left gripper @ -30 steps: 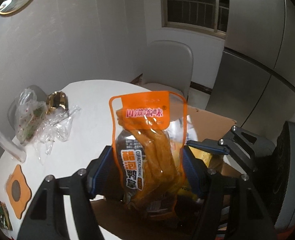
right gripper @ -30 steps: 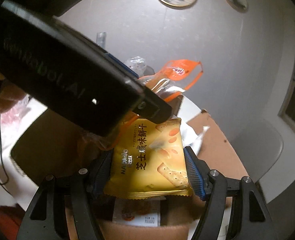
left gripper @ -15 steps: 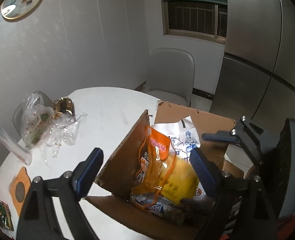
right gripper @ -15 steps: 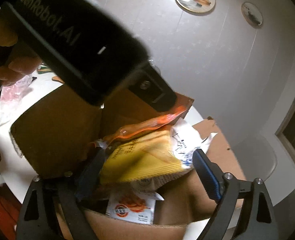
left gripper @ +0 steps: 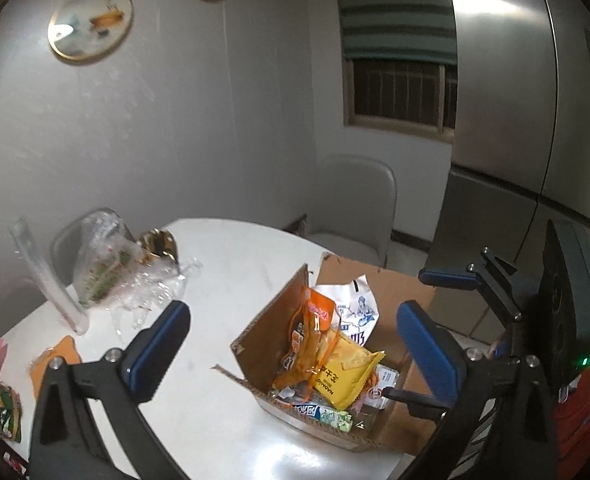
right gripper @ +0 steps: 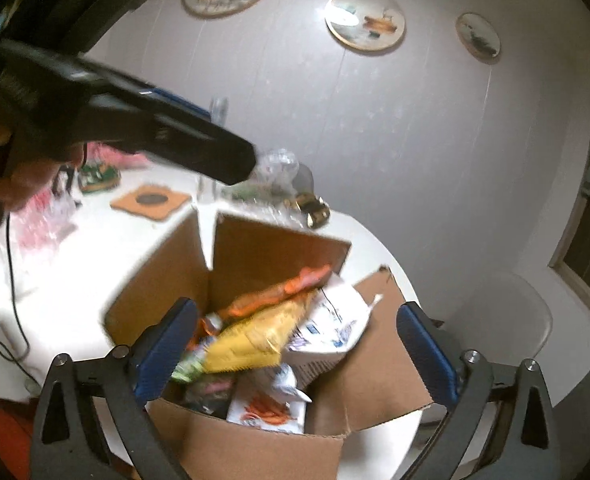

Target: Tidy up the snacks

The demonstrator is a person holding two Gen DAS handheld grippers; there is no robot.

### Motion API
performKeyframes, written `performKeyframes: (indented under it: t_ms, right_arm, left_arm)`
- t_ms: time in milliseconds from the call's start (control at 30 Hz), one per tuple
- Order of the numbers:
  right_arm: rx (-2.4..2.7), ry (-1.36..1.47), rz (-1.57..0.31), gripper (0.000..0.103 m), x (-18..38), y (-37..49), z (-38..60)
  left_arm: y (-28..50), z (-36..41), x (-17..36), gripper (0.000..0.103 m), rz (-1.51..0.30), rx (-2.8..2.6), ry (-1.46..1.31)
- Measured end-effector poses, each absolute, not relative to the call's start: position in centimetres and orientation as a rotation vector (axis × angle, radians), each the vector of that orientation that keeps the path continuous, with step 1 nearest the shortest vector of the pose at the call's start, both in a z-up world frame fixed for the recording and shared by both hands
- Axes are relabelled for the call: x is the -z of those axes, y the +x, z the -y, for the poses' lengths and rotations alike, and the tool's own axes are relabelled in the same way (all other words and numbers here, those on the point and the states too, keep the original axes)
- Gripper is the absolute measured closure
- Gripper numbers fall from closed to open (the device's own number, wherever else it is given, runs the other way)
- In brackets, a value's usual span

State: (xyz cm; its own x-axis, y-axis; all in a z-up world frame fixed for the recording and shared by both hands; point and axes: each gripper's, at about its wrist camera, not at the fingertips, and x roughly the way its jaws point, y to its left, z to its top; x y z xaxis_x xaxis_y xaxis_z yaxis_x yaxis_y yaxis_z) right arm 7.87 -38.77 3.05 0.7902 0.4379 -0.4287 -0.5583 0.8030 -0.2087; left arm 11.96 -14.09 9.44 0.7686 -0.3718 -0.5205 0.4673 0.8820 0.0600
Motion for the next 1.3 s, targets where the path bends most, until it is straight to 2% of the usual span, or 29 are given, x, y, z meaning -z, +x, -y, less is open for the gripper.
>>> performKeyframes:
  t_ms: [233, 467, 900, 1300]
  right_arm:
    - [-0.617, -0.224, -0.276, 0.0, -6.9, 5.4, 39.5]
    - [-0.684, -0.114, -0.19, 0.0, -8.4, 3.6, 38.7]
    - [-0.718, -0.041, -0.229, 0.0, -4.4, 2.5, 34.6]
    - [-0.651, -0.061, -0.247, 0.0, -3.1, 2.4, 33.3]
  left_arm:
    - [7.1, 10.7, -10.8, 0.001, -0.398, 0.367, 0.091]
    - [3.6, 7.3, -9.4, 0.001, -0.31, 0.122, 0.023]
    - [1.7, 2.0, -0.9, 0.001, -0.383, -0.13, -0.045]
    - [0.8, 2.7, -1.4, 0.001, -0.362, -0.093, -0.036]
